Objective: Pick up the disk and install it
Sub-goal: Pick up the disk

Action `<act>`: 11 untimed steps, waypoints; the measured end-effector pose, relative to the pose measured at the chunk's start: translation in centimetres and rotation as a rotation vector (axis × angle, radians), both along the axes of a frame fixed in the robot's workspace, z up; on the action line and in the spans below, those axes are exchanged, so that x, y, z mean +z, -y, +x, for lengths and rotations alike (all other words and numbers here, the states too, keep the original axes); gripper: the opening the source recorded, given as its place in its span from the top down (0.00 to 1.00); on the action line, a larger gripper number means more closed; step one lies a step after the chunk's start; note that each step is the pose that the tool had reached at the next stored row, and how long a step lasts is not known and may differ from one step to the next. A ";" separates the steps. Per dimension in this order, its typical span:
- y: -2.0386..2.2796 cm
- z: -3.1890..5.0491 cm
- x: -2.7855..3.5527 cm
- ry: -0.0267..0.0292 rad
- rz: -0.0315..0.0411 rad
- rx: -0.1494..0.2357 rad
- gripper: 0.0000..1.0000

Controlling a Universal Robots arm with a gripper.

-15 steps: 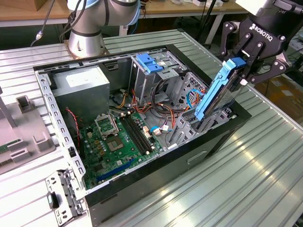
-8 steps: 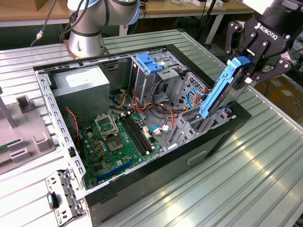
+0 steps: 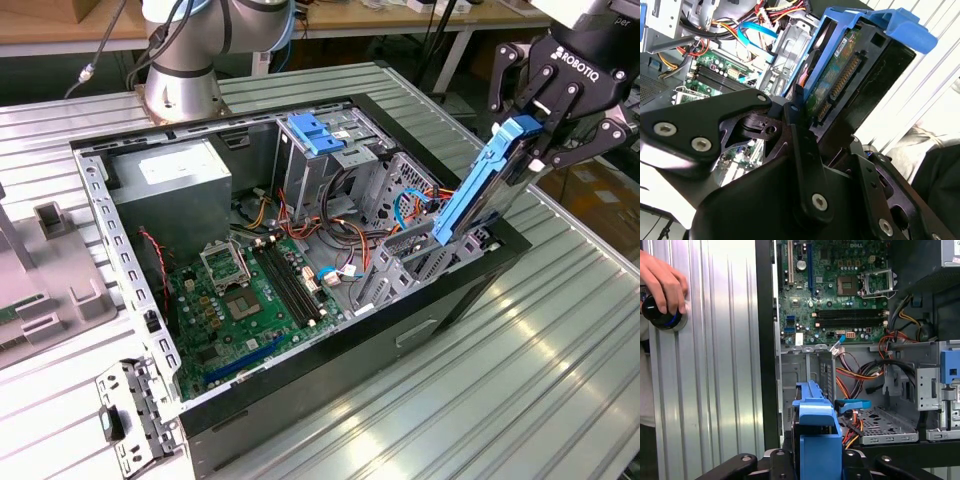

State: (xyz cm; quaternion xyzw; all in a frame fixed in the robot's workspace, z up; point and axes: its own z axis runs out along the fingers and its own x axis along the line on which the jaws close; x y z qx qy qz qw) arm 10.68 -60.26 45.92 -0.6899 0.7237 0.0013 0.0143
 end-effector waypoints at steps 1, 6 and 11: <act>0.00 0.01 0.00 0.0000 0.0000 0.000 0.63; 0.00 0.03 0.00 0.0000 0.0000 0.000 0.63; 0.00 0.05 0.00 0.0001 0.0001 0.000 0.63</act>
